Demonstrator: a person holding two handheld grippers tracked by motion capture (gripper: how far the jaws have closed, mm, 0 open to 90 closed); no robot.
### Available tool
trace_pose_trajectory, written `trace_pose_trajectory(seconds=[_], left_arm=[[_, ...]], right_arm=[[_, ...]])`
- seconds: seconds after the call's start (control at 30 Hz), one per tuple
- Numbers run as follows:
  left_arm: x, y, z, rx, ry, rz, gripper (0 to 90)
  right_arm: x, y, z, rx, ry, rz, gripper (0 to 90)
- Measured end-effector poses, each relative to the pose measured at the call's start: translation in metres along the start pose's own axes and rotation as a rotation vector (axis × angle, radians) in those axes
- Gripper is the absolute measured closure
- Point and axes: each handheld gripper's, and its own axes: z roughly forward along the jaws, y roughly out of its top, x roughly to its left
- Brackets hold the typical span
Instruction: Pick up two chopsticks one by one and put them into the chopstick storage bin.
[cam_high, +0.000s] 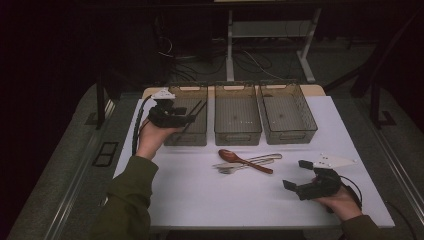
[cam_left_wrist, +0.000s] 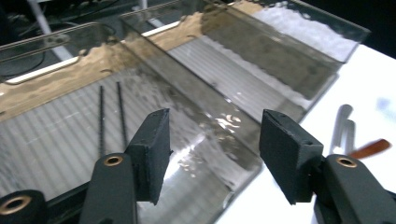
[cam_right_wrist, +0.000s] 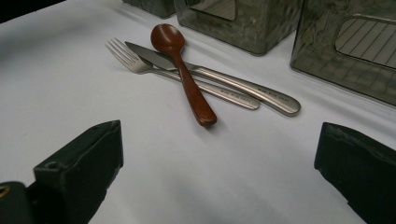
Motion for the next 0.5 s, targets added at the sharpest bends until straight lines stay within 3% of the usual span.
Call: trace_pose_trajectory(seconds=[0.17,0.5], left_arm=[[-0.014,-0.005,-0.006,0.003,-0.030,0.040,39.2],[-0.034,-0.021,-0.014,-0.002,-0.082,0.062,36.4]], right_arm=[[0.000,0.000,-0.001,0.001,0.003,0.002,0.7],[0.000,-0.001,-0.001,-0.003,0.000,0.001,0.7]])
